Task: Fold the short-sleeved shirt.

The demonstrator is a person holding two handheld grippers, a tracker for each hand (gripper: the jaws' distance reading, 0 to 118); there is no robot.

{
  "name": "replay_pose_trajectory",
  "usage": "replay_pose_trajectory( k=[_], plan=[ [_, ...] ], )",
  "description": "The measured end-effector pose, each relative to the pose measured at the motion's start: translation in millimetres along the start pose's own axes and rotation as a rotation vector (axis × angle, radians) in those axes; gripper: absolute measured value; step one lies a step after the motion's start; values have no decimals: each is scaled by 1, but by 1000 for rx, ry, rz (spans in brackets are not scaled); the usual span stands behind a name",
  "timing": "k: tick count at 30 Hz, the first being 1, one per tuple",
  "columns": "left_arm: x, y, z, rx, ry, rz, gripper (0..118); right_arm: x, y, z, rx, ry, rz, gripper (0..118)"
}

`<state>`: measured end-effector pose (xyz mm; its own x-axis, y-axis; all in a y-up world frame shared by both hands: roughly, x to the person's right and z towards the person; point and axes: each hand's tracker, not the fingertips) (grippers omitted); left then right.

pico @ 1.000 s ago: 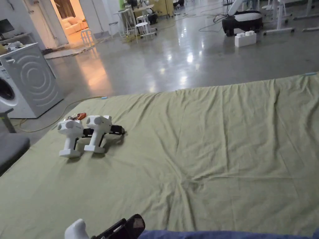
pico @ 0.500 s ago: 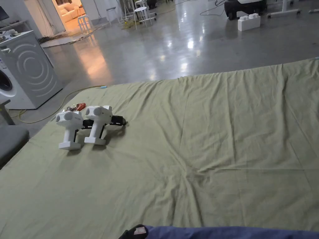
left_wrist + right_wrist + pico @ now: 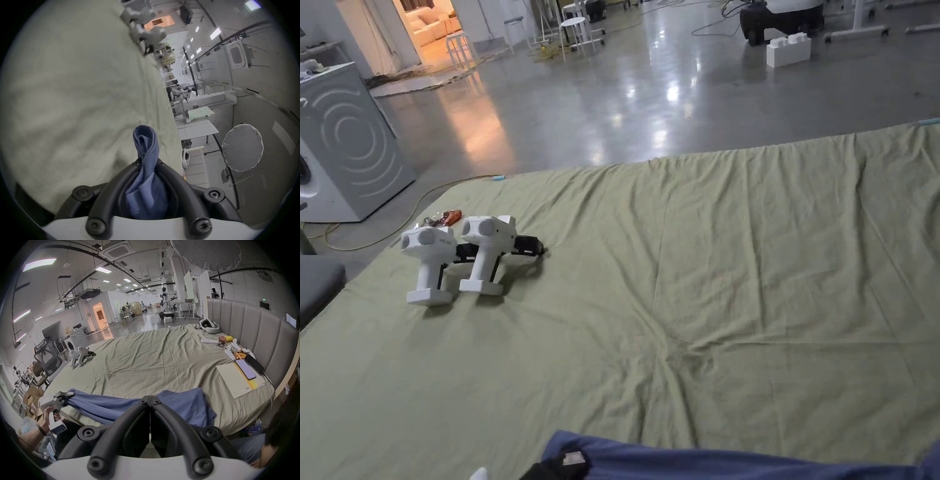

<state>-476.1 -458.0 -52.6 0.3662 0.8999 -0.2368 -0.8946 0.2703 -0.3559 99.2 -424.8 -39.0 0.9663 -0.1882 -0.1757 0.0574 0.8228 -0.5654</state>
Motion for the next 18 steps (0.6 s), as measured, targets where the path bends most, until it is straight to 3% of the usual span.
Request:
replay_pose_trajectory(
  k=[4,8,11,18],
  plan=[
    [52,10,43,152,80,-214,13,4,-2,-1,1,10,-24,2],
    [82,0,17,80,223,-511,13,13,0,-4,7,51,-75,2],
    [119,-82,-6,48,136,-698,13,15,3,0,22,31,-96,2],
    [122,-239,-126,-272,120,-865,13,31,-1,25,45,6,-129,2]
  ],
)
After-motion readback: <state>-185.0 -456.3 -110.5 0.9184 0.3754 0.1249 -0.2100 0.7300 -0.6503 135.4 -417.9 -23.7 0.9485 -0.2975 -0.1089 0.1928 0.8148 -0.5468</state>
